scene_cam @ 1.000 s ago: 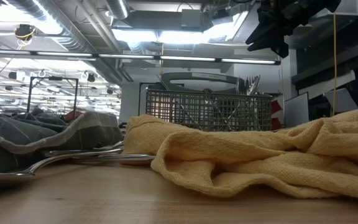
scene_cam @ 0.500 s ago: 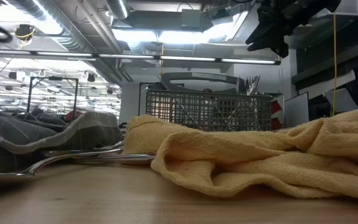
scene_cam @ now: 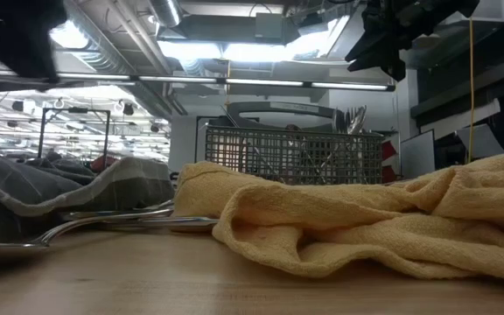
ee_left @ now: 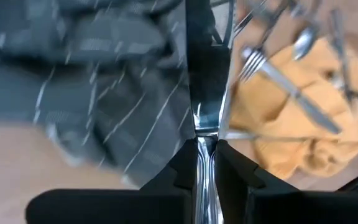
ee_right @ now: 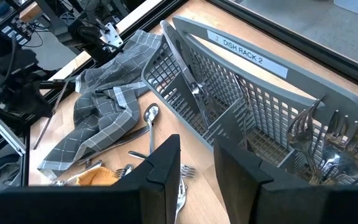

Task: Sort silverware
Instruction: Put the silver knife into the gray utensil holder

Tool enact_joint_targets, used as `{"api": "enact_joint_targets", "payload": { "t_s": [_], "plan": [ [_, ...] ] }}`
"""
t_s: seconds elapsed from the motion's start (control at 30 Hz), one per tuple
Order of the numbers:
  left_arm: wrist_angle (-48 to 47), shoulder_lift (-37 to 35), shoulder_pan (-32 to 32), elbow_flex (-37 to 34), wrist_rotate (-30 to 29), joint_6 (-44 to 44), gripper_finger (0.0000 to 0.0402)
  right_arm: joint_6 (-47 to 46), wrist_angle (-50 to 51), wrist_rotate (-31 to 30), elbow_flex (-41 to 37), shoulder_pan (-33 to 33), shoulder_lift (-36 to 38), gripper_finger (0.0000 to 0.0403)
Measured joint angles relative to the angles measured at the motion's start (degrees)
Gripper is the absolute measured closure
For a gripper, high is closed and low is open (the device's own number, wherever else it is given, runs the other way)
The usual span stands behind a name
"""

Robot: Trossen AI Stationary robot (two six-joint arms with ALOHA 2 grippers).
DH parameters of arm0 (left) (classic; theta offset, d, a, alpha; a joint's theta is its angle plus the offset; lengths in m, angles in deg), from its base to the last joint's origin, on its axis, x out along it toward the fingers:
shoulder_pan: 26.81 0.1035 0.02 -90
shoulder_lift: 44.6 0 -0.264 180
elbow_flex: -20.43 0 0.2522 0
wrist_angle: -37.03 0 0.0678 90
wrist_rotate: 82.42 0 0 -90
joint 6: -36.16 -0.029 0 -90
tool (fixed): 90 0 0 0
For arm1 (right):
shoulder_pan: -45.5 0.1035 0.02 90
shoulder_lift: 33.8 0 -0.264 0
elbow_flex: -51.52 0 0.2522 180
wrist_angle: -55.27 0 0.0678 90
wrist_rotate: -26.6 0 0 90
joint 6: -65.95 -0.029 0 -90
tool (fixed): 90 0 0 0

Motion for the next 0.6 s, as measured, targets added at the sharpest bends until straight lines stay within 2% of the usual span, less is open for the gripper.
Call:
{"api": "enact_joint_targets", "payload": {
  "t_s": [0.2,0.3,0.47,0.6],
  "plan": [
    [1.62,-1.21,6.76,0.02,-5.51,-6.24,0.0373,0.0,-0.02,0.0,0.0,0.0,-0.01,0.0302],
    [5.6,-1.23,11.21,0.02,-7.38,-12.13,0.0373,0.0,-0.03,0.0,0.0,-0.01,-0.01,0.0302],
    [16.78,-1.25,20.25,0.02,-12.04,-28.47,0.0373,0.0,-0.04,0.0,0.0,-0.04,-0.01,0.0302],
    [28.74,-1.25,28.39,0.02,-12.69,-44.89,0.0373,0.0,-0.04,0.0,0.0,-0.04,-0.01,0.0302]
  ]
}}
